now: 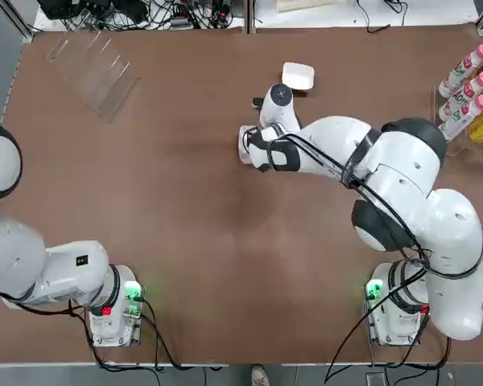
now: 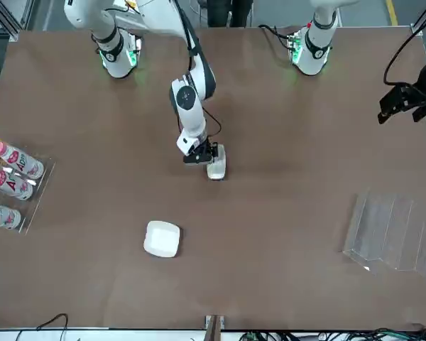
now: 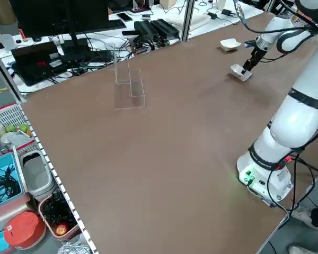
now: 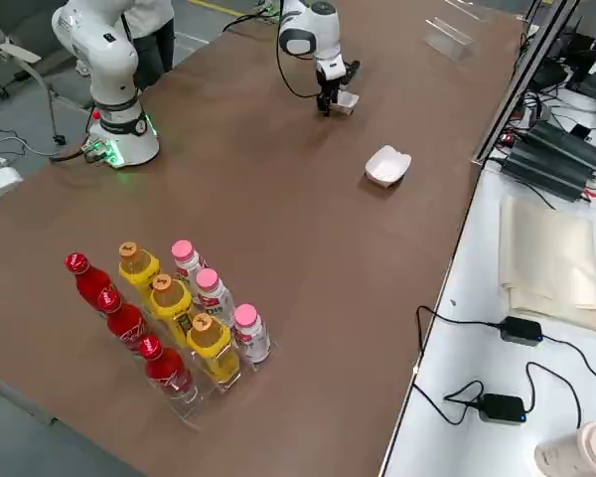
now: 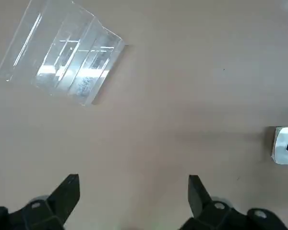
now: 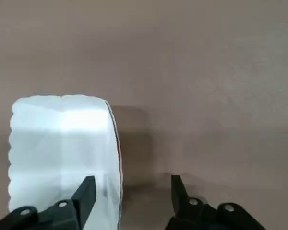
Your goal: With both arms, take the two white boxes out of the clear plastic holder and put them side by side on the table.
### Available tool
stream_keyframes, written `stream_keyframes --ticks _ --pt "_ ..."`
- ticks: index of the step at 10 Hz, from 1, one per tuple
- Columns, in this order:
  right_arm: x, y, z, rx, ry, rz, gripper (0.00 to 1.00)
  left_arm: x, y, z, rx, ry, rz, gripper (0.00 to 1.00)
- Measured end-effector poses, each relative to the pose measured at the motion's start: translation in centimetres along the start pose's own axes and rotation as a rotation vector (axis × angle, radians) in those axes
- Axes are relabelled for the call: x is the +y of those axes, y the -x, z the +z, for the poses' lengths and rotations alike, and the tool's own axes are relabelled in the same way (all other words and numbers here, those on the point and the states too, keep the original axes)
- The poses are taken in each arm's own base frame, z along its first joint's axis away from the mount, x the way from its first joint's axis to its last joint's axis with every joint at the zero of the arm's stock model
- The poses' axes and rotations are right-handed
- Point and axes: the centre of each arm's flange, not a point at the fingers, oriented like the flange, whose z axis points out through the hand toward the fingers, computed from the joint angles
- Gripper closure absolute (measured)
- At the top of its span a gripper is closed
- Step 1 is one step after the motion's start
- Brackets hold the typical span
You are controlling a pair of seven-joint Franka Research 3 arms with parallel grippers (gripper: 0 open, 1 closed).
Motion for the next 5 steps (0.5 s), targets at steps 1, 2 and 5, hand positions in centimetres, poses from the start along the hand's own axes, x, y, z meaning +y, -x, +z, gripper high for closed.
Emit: stream_keyframes --ticks 1,2,5 --pt "-0.04 -0.21 -0.15 -0.001 -0.013 0.023 0.34 0.0 0.0 0.0 0.0 0.0 0.0 0.0" --pt "-0.09 -0.28 -0.23 -0.006 -0.021 0.038 0.52 0.0 0.0 0.0 0.0 0.0 0.0 0.0" --pt "-0.61 -0.26 -0.45 -0.025 -0.028 0.052 0.79 0.0 0.0 0.0 0.0 0.0 0.0 0.0"
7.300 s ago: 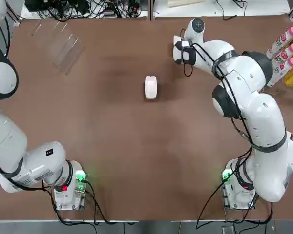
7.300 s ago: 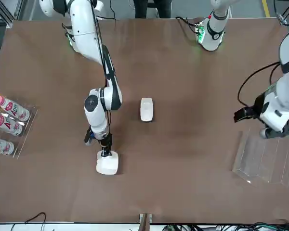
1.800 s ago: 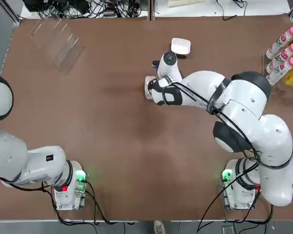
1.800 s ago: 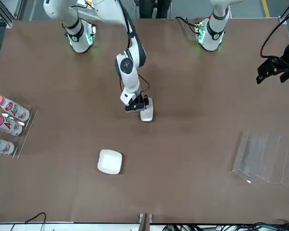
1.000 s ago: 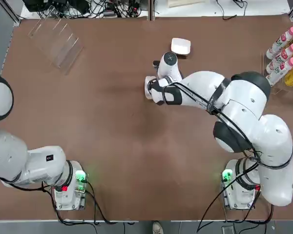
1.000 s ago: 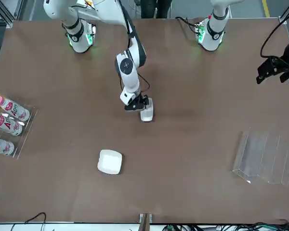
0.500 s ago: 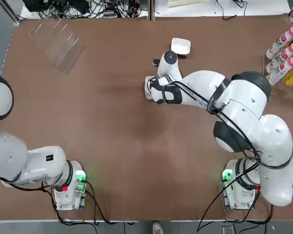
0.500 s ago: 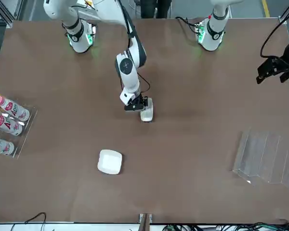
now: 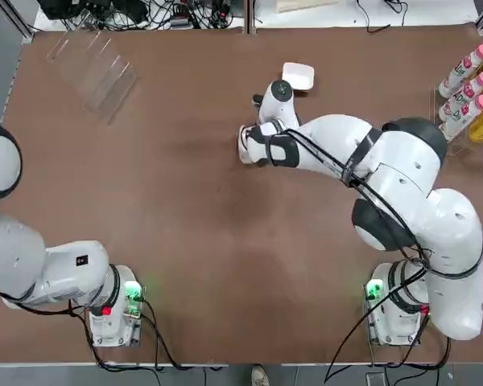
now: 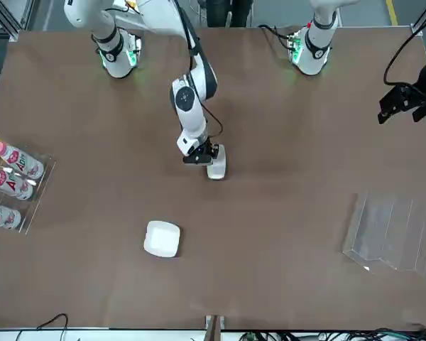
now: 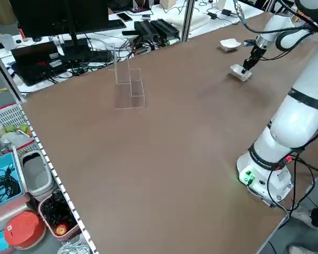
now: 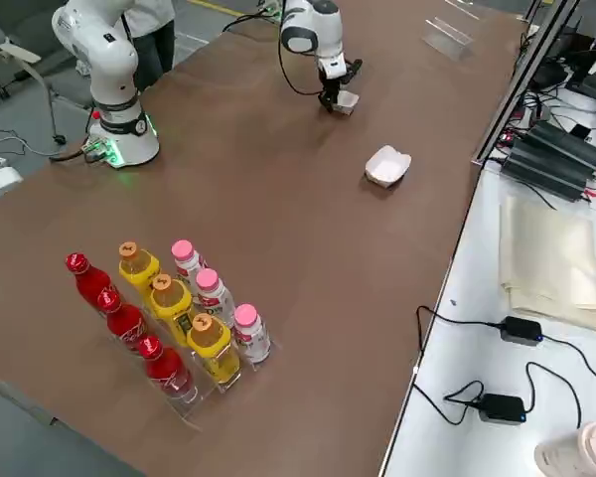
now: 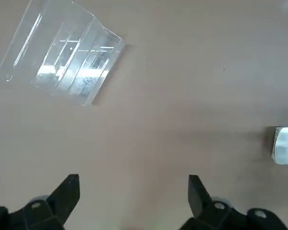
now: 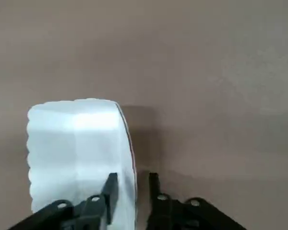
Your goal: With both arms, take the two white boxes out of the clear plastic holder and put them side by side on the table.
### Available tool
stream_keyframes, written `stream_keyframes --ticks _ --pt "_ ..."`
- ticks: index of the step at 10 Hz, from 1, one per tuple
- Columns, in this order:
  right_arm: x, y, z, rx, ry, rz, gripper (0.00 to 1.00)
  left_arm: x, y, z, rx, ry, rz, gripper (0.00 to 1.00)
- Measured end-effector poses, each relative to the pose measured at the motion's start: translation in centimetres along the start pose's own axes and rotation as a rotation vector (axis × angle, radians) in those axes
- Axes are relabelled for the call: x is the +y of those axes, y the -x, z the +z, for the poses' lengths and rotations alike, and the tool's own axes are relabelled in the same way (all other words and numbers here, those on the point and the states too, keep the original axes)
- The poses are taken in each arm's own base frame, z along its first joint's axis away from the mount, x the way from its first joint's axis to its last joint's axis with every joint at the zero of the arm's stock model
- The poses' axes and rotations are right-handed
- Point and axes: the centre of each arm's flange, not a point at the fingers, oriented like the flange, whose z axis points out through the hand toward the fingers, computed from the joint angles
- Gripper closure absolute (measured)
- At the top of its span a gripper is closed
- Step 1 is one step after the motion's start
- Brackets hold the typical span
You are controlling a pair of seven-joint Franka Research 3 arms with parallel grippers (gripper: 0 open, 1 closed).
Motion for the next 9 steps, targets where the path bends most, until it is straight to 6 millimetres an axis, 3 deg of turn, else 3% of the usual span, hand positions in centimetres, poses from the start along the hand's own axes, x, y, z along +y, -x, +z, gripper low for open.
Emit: stream_keyframes --ticks 1,2,6,7,9 --pt "-0.1 0.0 0.0 -0.001 -0.001 0.002 0.93 0.0 0.0 0.0 0.0 0.0 0.0 0.0" --pt "-0.2 0.0 -0.1 -0.003 -0.003 0.01 0.98 0.0 0.0 0.0 0.0 0.0 0.001 0.0" --pt "0.0 -0.4 -0.5 -0.027 -0.007 0.084 0.98 0.3 0.0 0.0 0.0 0.0 0.005 0.0" --pt "0.3 -1.4 -1.5 -0.051 -0.022 0.168 0.98 0.3 0.0 0.0 0.001 0.0 0.005 0.0" --pt "2.1 -5.5 -6.3 -0.118 -0.069 0.414 0.98 0.3 0.0 0.0 0.001 0.0 0.005 0.0"
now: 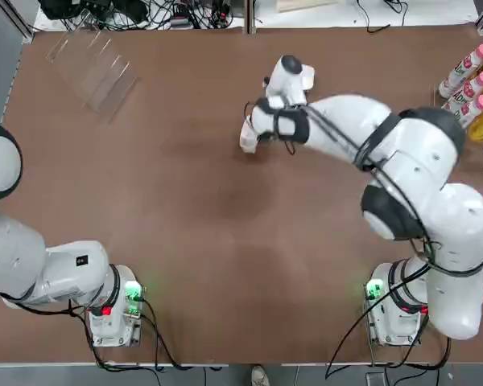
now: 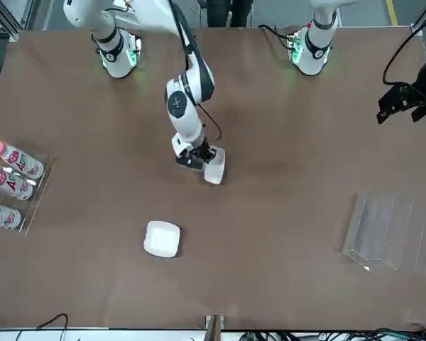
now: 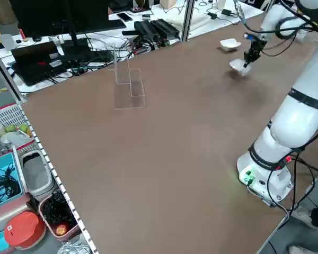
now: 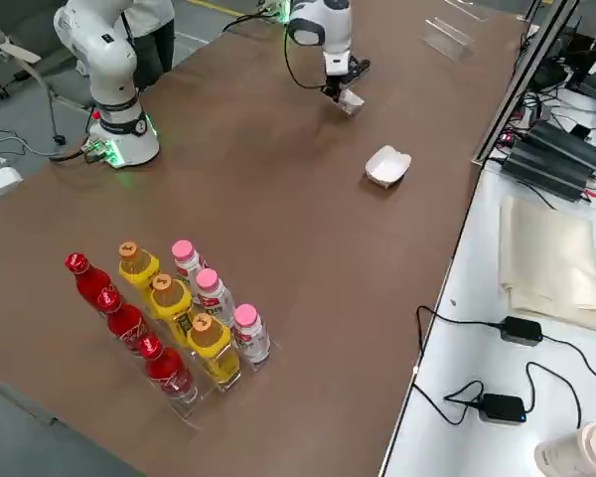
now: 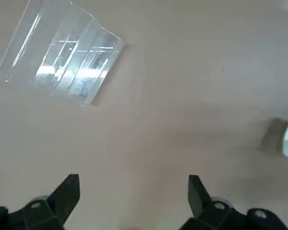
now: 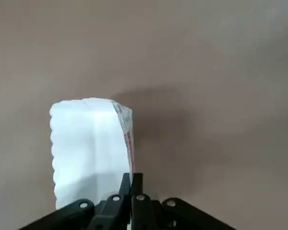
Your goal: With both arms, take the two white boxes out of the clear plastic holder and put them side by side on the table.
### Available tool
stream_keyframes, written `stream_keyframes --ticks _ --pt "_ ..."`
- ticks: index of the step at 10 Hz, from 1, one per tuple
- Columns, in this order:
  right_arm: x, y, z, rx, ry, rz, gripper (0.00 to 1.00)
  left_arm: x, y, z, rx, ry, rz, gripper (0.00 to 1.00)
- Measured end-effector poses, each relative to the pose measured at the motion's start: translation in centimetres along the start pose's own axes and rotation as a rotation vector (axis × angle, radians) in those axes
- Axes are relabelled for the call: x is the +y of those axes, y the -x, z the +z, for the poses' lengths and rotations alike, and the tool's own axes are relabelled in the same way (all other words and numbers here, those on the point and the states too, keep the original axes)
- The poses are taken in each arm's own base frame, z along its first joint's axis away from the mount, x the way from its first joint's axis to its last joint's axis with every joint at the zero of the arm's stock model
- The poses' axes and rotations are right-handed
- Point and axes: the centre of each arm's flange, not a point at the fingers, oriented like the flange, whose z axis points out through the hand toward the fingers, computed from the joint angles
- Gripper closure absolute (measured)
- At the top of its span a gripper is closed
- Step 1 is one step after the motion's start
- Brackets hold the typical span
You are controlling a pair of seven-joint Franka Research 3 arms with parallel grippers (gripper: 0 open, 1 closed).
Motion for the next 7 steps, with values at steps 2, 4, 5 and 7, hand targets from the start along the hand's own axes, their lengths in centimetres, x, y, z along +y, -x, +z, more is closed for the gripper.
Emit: stream_keyframes --ticks 2,4,5,7 --pt "1.6 -5.1 -7.2 -0.086 -0.043 0.228 0.98 0.0 0.0 0.0 0.0 0.0 0.001 0.0" --pt "3.6 -8.0 -10.8 -0.113 -0.053 0.329 0.98 0.1 0.0 0.0 0.0 0.0 0.001 0.0" --pt "5.1 -9.6 -11.5 -0.119 -0.03 0.363 0.98 0.1 0.0 0.0 0.0 0.0 0.001 0.0" --pt "9.1 -14.3 -14.0 -0.095 -0.016 0.468 0.98 0.0 0.0 0.0 0.0 0.0 -0.001 0.0"
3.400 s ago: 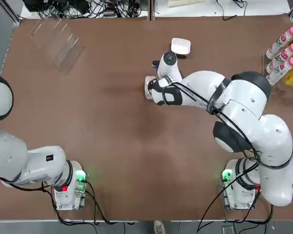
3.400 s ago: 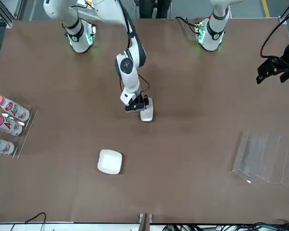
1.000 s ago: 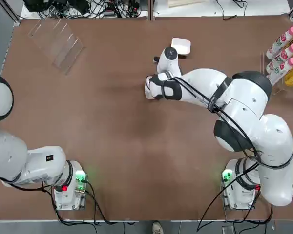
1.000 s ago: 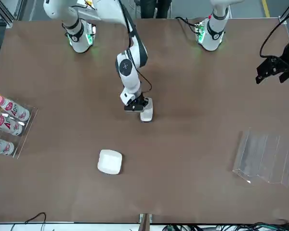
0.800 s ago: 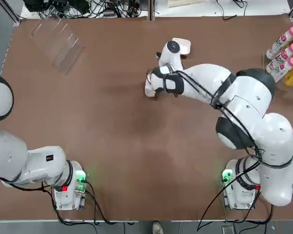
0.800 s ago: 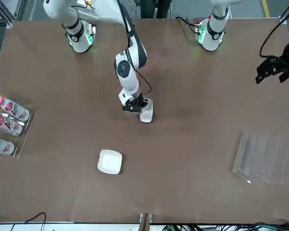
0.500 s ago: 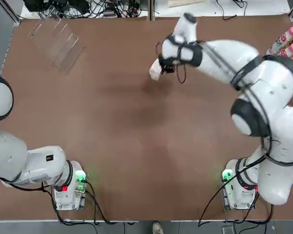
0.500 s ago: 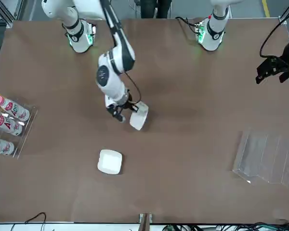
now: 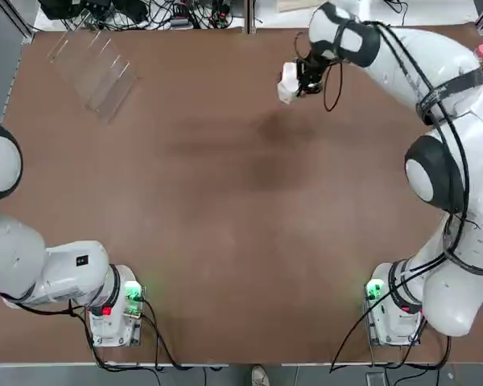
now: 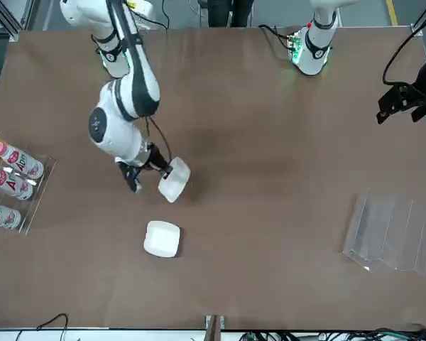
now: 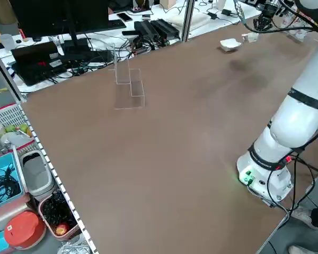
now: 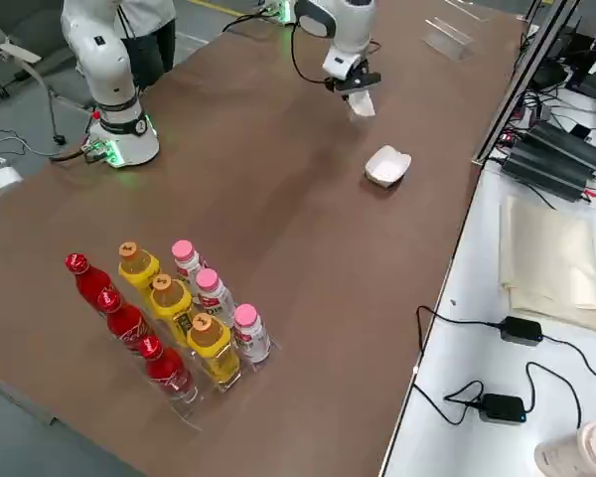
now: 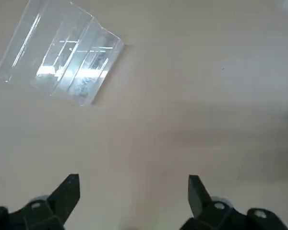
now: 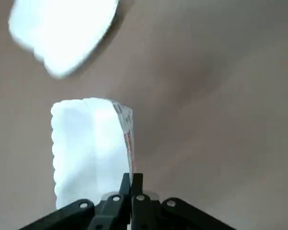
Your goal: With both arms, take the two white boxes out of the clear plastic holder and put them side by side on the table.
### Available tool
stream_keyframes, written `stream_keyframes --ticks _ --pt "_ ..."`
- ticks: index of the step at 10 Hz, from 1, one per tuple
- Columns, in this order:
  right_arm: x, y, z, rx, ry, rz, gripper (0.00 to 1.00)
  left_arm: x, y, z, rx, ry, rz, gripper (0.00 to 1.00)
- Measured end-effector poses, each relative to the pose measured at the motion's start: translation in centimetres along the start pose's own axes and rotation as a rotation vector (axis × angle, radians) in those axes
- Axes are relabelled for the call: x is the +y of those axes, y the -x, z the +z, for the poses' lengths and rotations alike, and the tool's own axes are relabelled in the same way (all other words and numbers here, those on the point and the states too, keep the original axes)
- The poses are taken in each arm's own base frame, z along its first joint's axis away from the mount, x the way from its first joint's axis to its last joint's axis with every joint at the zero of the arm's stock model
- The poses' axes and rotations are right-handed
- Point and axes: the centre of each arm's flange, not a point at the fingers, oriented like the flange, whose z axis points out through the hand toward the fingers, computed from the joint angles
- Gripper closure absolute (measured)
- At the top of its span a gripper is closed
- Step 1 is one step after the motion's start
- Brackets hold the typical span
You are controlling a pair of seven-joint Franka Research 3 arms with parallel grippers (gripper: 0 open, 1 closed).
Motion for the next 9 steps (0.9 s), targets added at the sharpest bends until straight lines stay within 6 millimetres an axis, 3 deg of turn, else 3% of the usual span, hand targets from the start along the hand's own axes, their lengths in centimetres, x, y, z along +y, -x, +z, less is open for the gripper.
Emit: stream_keyframes --ticks 3,5,7,9 --pt "2.6 -7.7 -5.1 0.1 -0.035 0.316 0.98 -0.2 0.0 0.0 0.0 0.0 -0.003 0.0" --pt "4.7 -11.8 -6.9 0.145 -0.082 0.504 0.98 -0.3 0.0 0.0 0.0 0.0 -0.006 0.0" --pt "7.2 -14.6 -5.2 0.265 -0.195 0.638 0.98 -0.6 -0.1 0.0 0.0 -0.006 -0.011 0.0" --pt "8.5 -14.9 -2.6 0.313 -0.272 0.716 0.98 -1.9 -0.2 0.0 0.0 -0.007 -0.035 0.0"
